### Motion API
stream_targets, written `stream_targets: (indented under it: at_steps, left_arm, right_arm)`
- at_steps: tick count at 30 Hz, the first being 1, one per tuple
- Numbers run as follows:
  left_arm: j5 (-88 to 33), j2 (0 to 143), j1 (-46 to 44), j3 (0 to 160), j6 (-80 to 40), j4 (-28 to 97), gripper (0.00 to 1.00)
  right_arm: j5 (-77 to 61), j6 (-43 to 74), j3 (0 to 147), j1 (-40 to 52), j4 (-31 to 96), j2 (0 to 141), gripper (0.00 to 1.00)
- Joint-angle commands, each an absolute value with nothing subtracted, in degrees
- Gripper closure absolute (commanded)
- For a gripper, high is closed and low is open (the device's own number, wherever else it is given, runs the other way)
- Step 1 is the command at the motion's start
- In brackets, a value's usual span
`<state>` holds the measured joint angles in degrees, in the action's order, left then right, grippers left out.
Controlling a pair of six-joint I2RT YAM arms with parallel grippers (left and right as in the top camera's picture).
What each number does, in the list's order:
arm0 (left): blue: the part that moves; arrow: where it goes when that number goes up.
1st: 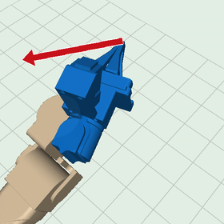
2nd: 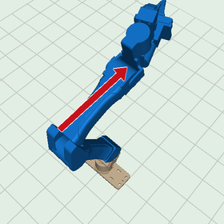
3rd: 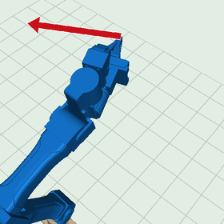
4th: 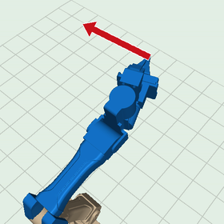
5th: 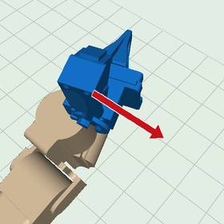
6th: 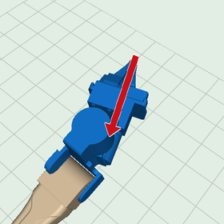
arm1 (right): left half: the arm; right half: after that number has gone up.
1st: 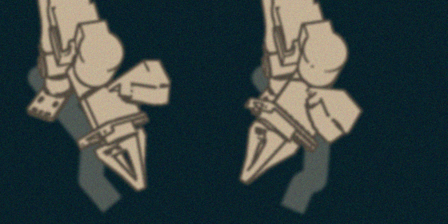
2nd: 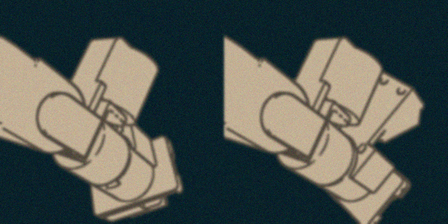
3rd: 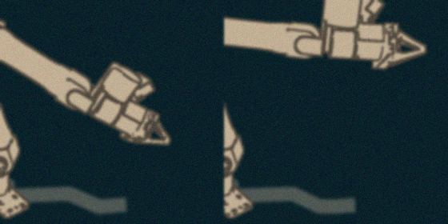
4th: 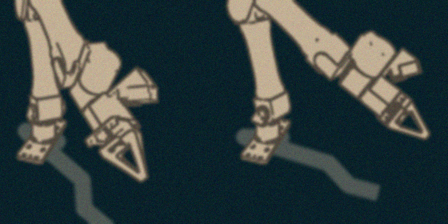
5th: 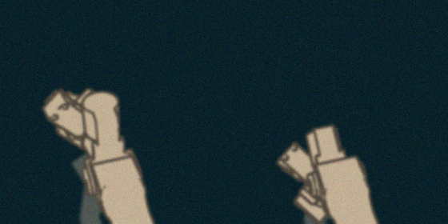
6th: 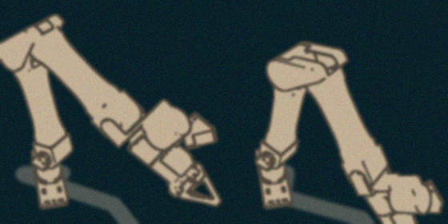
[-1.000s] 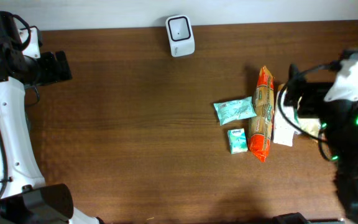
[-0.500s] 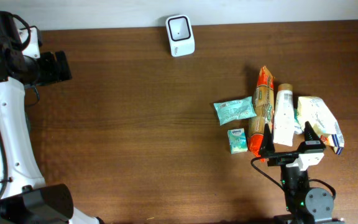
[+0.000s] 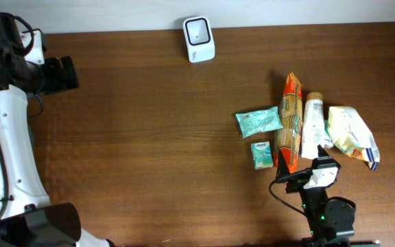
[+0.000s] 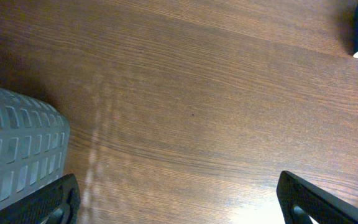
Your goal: Scan the item barcode
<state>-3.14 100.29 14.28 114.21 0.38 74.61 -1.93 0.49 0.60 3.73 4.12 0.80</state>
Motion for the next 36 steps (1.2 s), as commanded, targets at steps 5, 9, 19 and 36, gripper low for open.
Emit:
stream_targets:
  at_steps: [5, 9, 19, 36]
  left_arm:
    - [-3.2, 100.0, 14.5, 114.5, 0.9, 74.7, 0.01]
    - [-3.2, 100.0, 14.5, 114.5, 0.8, 74.7, 0.01]
    - [-3.2, 99.6, 13.9, 114.5, 0.9, 74.7, 0.01]
    - [-6.6, 64.9, 1.8, 59.6, 1.3, 21.5, 0.01]
  right_arm:
    - [-3.2, 1.1, 0.3, 3.4, 4.3, 0.3, 0.01]
    - [-3.2, 1.1, 0.3, 3.4, 4.3, 0.3, 0.01]
    - [-3.2, 1.1, 0.3, 3.4, 4.3, 0.3, 0.01]
    - [-3.2, 1.1, 0.3, 3.4, 4.3, 0.3, 0.01]
